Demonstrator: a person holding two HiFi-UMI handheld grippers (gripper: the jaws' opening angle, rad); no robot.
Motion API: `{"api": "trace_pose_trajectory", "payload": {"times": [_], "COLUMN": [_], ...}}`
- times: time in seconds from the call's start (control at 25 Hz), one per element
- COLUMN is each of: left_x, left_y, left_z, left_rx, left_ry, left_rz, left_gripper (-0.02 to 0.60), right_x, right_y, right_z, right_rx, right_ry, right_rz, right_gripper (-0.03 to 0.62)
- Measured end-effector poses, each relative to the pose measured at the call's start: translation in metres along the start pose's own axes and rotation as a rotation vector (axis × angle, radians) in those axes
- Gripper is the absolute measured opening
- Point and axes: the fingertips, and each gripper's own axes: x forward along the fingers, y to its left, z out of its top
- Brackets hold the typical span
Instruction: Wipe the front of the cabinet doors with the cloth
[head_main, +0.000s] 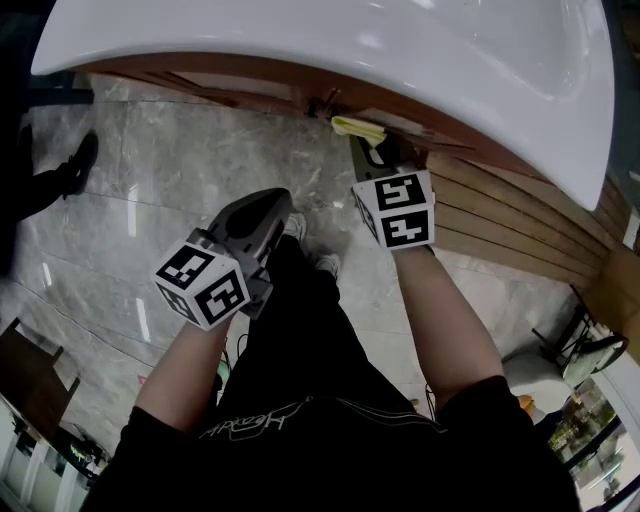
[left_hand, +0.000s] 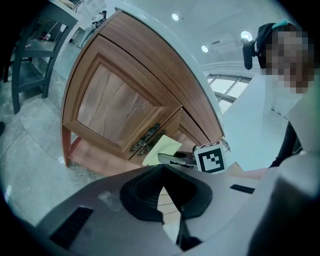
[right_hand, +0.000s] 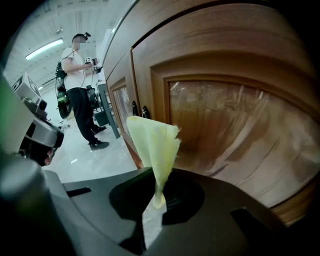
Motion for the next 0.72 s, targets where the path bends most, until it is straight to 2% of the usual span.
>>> {"api": "trace_pose_trajectory", "payload": {"times": [0.4,0.72], "left_x": [0.012,0.024], "left_y": [-0.01,-0.018], "left_z": [-0.007,-0.018], "left_rx": [0.016,0.025], "left_ry": [0.028,0.063], "left_rz": [-0.024,-0.045], "left_gripper": [0.006,0.006], "right_x": [-0.001,-0.012], "right_y": [-0.01,-0.03], "right_z": [-0.005,-0.027], "right_rx": [0.055,0.097], "right_ry": [-0.013,-0.01], "right_rz": [-0.031,-0.078], "right_gripper": [0.04,0.04]}}
